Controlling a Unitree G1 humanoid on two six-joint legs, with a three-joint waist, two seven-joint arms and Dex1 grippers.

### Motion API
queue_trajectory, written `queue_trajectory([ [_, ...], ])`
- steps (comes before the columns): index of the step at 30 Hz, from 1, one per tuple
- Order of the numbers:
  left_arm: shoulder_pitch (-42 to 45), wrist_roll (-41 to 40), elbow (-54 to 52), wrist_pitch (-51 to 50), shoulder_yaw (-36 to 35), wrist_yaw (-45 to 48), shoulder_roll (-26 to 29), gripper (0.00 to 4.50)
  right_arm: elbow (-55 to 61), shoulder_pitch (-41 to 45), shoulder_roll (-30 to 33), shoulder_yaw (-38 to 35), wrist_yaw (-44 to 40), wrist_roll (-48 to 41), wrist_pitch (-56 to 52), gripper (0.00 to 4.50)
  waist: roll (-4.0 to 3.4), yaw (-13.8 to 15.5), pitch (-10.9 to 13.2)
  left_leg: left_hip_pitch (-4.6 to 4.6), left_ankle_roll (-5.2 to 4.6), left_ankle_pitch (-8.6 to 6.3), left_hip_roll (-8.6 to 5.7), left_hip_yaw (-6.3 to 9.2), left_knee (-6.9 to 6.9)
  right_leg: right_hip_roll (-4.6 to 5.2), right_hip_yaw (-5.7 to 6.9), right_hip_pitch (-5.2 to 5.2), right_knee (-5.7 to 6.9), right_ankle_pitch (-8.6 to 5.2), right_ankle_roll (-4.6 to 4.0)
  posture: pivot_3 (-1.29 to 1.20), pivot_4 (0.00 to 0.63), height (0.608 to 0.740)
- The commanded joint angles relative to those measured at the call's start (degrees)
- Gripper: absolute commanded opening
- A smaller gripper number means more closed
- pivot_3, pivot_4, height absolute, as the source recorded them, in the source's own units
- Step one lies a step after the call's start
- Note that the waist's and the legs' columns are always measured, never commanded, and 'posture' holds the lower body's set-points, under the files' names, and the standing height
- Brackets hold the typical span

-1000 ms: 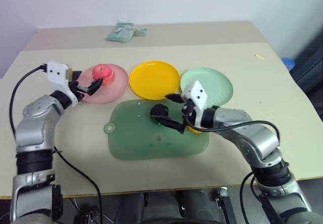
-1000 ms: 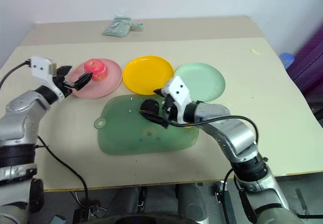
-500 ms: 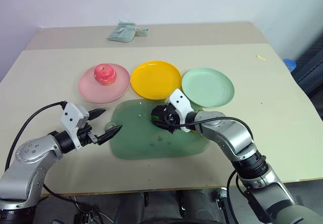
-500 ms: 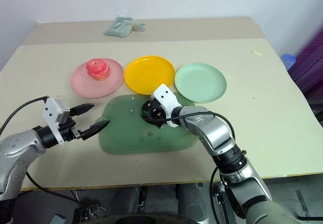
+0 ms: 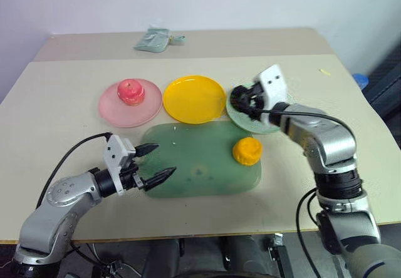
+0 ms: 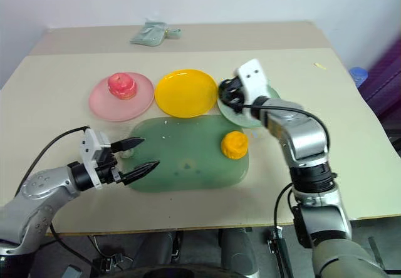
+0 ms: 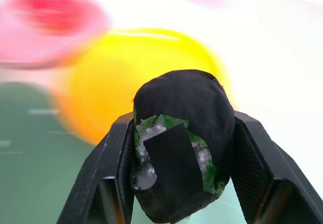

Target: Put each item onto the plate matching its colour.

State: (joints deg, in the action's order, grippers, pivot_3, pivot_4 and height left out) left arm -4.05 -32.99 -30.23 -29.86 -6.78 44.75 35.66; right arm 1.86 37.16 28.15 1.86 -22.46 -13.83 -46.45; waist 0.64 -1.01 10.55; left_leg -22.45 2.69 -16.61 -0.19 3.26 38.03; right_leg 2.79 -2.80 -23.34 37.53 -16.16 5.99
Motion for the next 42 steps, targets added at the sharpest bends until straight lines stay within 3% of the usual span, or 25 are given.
queue_trajectory([
  [1,2.0,-0.1,-1.4,0.3,1.6,-0.3,-0.2,4.5,-7.7,1.9,0.4,-0.8,-0.7,2.7,6.5,2.36,-0.04,-0.3,0.0,0.0,0.0,0.0,0.01,-0.04,-0.01,-0.03,-0.03,-0.02,0.0,0.0,0.0,0.0,0.15,0.74],
  [3,2.8,0.0,-1.0,0.3,2.0,-0.3,-0.2,4.5,-9.9,2.5,0.4,-1.0,-2.1,3.0,9.7,2.8,-0.09,-0.6,0.1,-0.01,0.0,0.0,0.03,-0.12,-0.03,-0.07,-0.1,-0.09,0.02,0.0,0.0,0.0,0.15,0.74],
  [7,3.0,-0.2,-0.5,0.5,1.3,-0.3,0.2,4.5,-6.4,1.2,1.5,-2.3,-6.2,1.9,15.5,4.46,-0.11,-1.1,0.1,-0.03,-0.03,-0.01,0.05,-0.11,-0.04,-0.07,-0.11,-0.09,0.01,0.0,0.0,0.0,0.15,0.74],
  [12,1.0,-0.4,-1.0,0.6,0.5,-0.2,0.6,4.5,4.5,-6.0,5.1,-5.4,-17.3,-6.2,15.2,4.46,-0.1,-0.8,0.1,-0.04,-0.03,-0.02,0.07,-0.01,-0.04,-0.03,-0.08,-0.04,-0.03,0.0,0.0,0.0,0.15,0.74],
  [16,0.6,-0.5,-0.9,0.7,0.4,0.1,1.0,4.5,15.2,-17.4,11.4,-5.1,-28.4,-12.9,12.8,4.46,-0.1,0.2,0.1,0.0,-0.09,-0.05,0.11,0.02,-0.02,-0.01,-0.04,0.11,-0.18,0.0,0.01,0.0,0.15,0.74],
  [25,1.6,-0.2,-0.2,0.8,1.4,0.4,0.7,4.5,14.1,-22.2,11.1,0.5,-27.4,-9.7,11.1,4.46,-0.11,0.1,0.1,0.09,-0.09,-0.05,0.09,-0.01,0.01,-0.08,-0.05,0.16,-0.14,0.0,0.0,0.0,0.15,0.74],
  [28,1.4,0.1,-0.1,0.9,1.3,0.2,0.8,4.5,12.7,-21.6,10.4,1.2,-26.0,-8.4,11.6,3.61,-0.11,0.2,0.1,0.08,-0.09,-0.05,0.08,-0.01,0.02,-0.07,-0.05,0.16,-0.15,0.0,0.01,0.0,0.15,0.74],
  [30,0.8,0.2,0.0,1.1,0.5,0.0,0.9,4.5,13.3,-20.3,9.6,0.6,-25.5,-8.6,12.7,2.89,-0.11,0.2,0.1,0.08,-0.09,-0.05,0.08,0.0,0.02,-0.07,-0.05,0.17,-0.15,0.0,0.01,0.0,0.15,0.74],
  [35,-0.7,0.1,0.9,2.4,-3.7,-2.7,-0.3,4.5,14.0,-10.3,2.0,2.0,-21.5,-10.6,10.2,2.86,-0.13,-0.3,0.1,0.08,-0.08,-0.05,0.13,-0.02,0.01,-0.13,-0.07,0.09,-0.11,0.0,0.0,0.0,0.15,0.74],
  [39,-1.5,1.6,2.5,4.4,-7.0,-6.6,-2.0,4.5,1.7,2.5,-9.3,7.7,-12.3,-3.8,8.1,2.86,-0.13,-1.1,0.1,0.09,-0.05,-0.03,0.15,0.02,0.0,-0.16,-0.07,0.02,0.0,0.0,-0.02,0.0,0.15,0.74],
  [42,-1.6,3.8,4.5,5.2,-8.4,-9.7,-2.9,4.5,-14.2,11.8,-17.0,9.3,-7.8,0.5,12.2,2.86,-0.1,-1.0,0.0,0.04,-0.02,-0.01,0.09,0.05,-0.01,-0.05,-0.03,0.0,-0.02,0.0,-0.02,0.0,0.15,0.74],
])
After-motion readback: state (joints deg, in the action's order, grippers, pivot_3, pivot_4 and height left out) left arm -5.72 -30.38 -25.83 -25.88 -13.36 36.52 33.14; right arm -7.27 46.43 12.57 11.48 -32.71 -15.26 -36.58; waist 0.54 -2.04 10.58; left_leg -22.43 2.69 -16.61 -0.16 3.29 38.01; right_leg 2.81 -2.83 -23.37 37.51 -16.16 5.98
